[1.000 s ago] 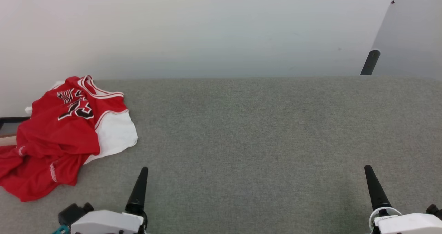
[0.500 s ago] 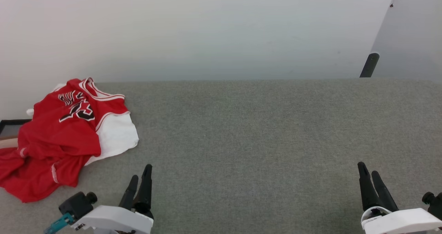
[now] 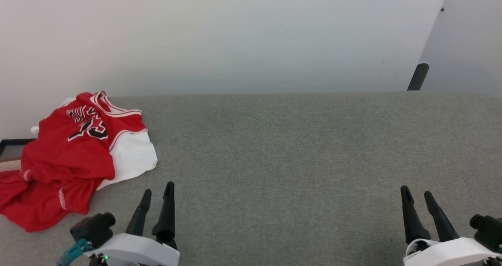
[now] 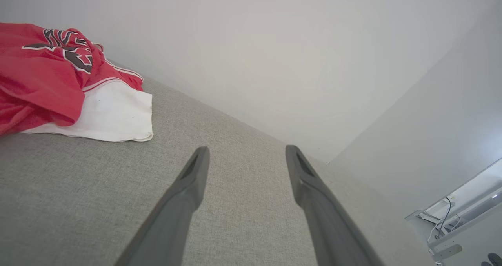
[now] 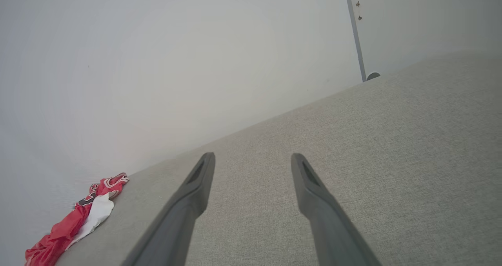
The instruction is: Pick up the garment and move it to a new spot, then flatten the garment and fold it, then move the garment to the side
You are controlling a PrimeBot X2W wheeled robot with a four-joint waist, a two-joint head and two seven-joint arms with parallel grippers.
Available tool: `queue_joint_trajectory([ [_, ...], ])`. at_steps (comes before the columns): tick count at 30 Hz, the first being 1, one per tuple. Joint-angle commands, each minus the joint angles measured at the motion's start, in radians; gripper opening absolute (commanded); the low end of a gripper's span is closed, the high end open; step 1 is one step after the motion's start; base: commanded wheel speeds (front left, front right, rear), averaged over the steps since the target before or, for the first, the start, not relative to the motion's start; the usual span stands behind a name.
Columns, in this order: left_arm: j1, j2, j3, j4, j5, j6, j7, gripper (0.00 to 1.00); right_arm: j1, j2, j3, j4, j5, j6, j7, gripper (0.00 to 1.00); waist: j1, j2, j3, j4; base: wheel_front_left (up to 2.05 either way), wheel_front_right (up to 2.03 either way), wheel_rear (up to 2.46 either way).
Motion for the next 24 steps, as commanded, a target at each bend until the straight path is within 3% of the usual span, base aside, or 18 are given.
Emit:
queue_joint_trajectory([
  [1, -0.003, -0.001, 0.004, -0.016, 0.031, -0.011, -0.010, 1.00, -0.001, 0.000, -0.002, -0.015, -0.030, 0.001, -0.009, 1.00, 0.0000, 0.0000, -0.001, 0.000, 0.00, 0.00, 0.00],
  [24, 0.017, -0.030, 0.056, -0.050, 0.321, -0.069, -0.065, 1.00, 0.023, 0.005, -0.003, -0.055, -0.290, 0.001, -0.048, 1.00, 0.0000, 0.0000, -0.019, 0.000, 0.00, 0.00, 0.00],
])
